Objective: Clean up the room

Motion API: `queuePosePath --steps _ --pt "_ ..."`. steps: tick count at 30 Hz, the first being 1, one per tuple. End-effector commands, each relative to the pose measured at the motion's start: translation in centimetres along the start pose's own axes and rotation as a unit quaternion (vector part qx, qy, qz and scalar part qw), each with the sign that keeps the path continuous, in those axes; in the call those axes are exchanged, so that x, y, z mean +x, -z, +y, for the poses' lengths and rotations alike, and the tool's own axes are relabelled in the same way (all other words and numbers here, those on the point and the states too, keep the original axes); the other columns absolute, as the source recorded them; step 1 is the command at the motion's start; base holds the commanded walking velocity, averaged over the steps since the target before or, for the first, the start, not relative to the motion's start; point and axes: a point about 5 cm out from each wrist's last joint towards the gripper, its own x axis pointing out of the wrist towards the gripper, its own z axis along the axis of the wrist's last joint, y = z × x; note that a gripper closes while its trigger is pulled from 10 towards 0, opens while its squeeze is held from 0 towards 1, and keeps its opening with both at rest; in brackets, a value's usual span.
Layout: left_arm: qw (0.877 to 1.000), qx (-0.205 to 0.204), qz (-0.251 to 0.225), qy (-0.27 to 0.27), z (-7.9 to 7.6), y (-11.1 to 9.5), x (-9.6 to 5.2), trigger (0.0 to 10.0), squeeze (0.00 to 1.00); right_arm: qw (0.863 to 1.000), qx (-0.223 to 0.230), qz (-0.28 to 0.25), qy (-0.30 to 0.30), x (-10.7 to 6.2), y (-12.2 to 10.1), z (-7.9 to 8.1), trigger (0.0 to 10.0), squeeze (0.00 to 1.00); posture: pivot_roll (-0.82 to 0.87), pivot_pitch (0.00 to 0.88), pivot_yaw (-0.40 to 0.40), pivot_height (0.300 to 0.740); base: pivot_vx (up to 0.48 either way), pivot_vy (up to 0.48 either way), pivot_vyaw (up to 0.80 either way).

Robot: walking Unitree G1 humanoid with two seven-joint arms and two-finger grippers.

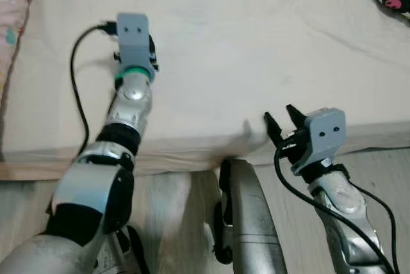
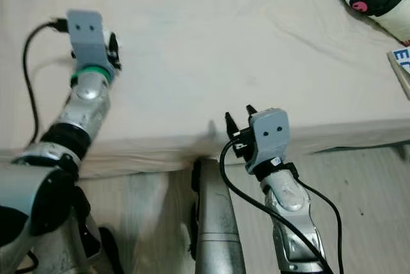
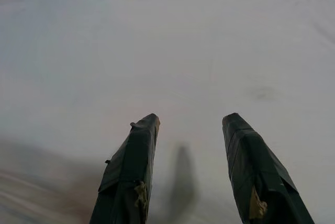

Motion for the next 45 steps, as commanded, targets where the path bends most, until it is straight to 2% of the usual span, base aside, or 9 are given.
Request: queuePosePath --steps 1,17,18,19,21,23,24,27,45 --pt "1.000 -0.002 0.002 0.006 -0.4 0.3 -0.3 10.0 1.00 1.000 0.007 0.017 -0.003 -0.6 0.5 0.1 10.0 0.00 -0.30 0.456 -0.096 0.516 0.000 0.000 0.00" --pt "0.999 0.024 0.031 -0.031 0.1 1.4 -0.4 10.0 1.00 0.998 0.026 0.048 -0.009 -2.6 0.4 1.2 10.0 0.00 -0.31 0.555 -0.114 0.516 0.000 0.000 0.00" --pt "0.998 0.025 0.036 -0.038 0.3 1.5 -0.4 10.0 0.41 0.998 0.027 0.051 -0.009 -2.8 0.4 1.2 10.0 0.00 -0.31 0.559 -0.114 0.516 0.000 0.000 0.00" --pt "0.998 0.024 0.041 -0.043 0.5 1.7 -0.4 10.0 0.14 0.998 0.028 0.053 -0.009 -2.9 0.4 1.3 10.0 0.00 -0.31 0.560 -0.115 0.516 0.000 0.000 0.00" --pt "0.997 0.021 0.048 -0.049 0.7 1.9 -0.4 10.0 0.00 0.998 0.029 0.055 -0.009 -3.0 0.4 1.3 10.0 0.00 -0.32 0.563 -0.115 0.516 0.000 0.000 0.00" --pt "0.997 0.017 0.054 -0.052 0.8 2.0 -0.4 10.0 0.00 0.998 0.030 0.056 -0.009 -3.1 0.3 1.4 10.0 0.00 -0.32 0.565 -0.116 0.516 0.000 0.000 0.00" --pt "0.997 0.010 0.060 -0.054 0.9 2.2 -0.4 3.8 0.00 0.998 0.030 0.056 -0.009 -3.0 0.2 1.5 10.0 0.00 -0.32 0.567 -0.115 0.516 0.000 0.000 0.00" --pt "0.996 -0.005 0.067 -0.053 0.8 2.3 -0.4 0.0 0.00 0.998 0.032 0.058 -0.009 -3.0 0.1 1.6 10.0 0.00 -0.32 0.566 -0.114 0.516 0.000 0.000 0.00" --pt "0.999 0.002 0.026 -0.036 0.6 1.1 -0.1 0.0 0.00 0.997 0.034 0.065 -0.004 -2.7 0.7 1.7 10.0 0.00 -0.29 0.515 -0.090 0.516 0.000 0.000 0.00"
